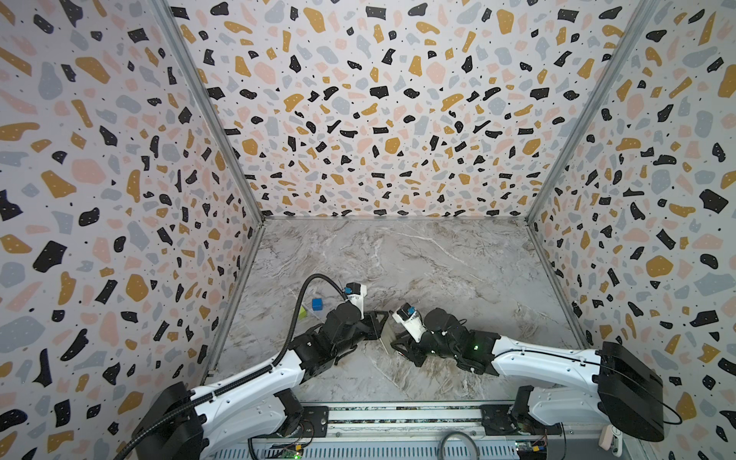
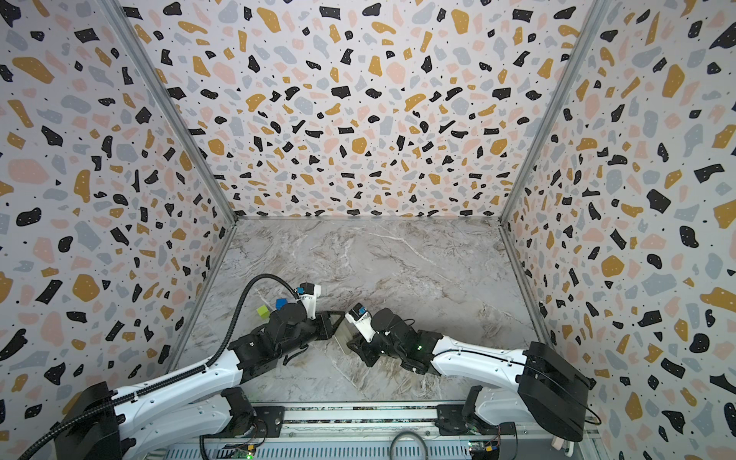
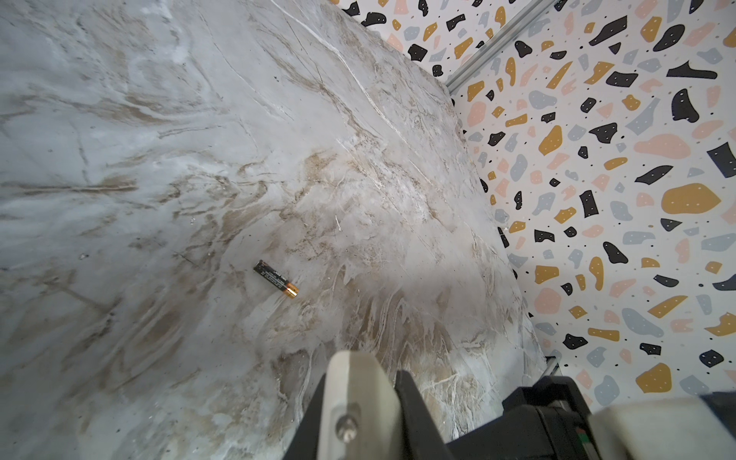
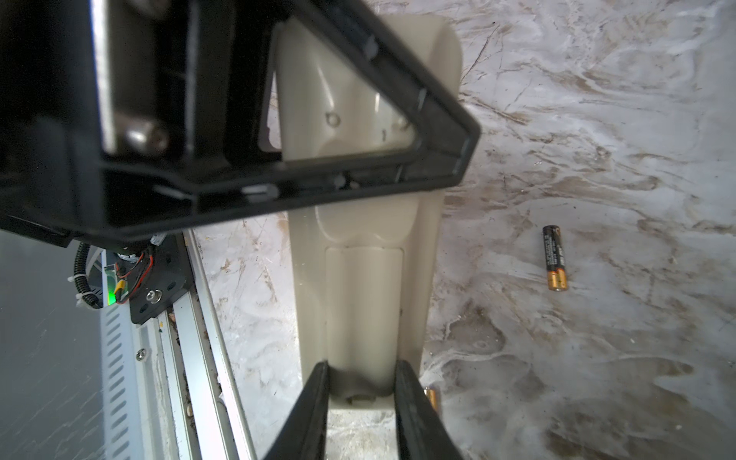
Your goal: Load the batteries into the remote control
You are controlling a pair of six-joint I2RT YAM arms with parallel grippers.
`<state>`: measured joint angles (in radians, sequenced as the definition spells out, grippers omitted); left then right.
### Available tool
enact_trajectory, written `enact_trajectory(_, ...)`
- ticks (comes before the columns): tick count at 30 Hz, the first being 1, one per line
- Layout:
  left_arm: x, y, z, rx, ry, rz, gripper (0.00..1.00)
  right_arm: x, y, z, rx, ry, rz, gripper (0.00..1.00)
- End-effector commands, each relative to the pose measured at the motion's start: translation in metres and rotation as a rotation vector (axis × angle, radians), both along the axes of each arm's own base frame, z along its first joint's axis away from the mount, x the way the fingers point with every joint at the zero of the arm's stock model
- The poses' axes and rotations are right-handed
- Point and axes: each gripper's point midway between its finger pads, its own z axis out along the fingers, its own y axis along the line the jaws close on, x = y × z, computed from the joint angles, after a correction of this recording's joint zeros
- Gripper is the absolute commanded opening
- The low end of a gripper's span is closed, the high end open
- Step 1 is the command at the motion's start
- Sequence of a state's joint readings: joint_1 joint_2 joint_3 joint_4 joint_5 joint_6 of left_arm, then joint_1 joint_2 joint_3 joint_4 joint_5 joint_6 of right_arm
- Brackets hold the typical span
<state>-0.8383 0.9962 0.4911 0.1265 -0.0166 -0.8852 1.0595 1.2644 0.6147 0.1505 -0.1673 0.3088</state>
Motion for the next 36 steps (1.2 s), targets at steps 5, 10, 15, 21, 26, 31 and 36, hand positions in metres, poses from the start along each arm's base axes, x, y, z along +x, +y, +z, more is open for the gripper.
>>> enact_trajectory(5,0.004,-0.011,0.032,-0.096,-0.062,-0.014,0.00,-0.001,0.007,0.007,0.019,-0.003,0.026,0.27)
enact_trajectory(10,0.005,-0.010,0.028,-0.083,-0.062,-0.008,0.00,-0.002,0.008,0.010,0.027,-0.006,0.030,0.25)
enact_trajectory(15,0.006,-0.007,0.025,-0.070,-0.060,0.007,0.00,-0.002,0.008,0.013,0.033,-0.007,0.031,0.24)
enact_trajectory(21,0.011,0.000,0.018,-0.035,-0.057,0.050,0.00,-0.002,0.008,0.011,0.030,-0.005,0.031,0.23)
enact_trajectory(26,0.013,0.005,0.014,-0.017,-0.057,0.075,0.00,-0.001,0.006,0.012,0.030,-0.008,0.023,0.23)
enact_trajectory(31,0.013,0.008,0.012,-0.008,-0.056,0.085,0.00,-0.001,0.006,0.014,0.033,-0.010,0.020,0.23)
enact_trajectory(36,0.013,0.010,0.011,-0.004,-0.057,0.092,0.00,-0.001,0.007,0.015,0.037,-0.010,0.021,0.22)
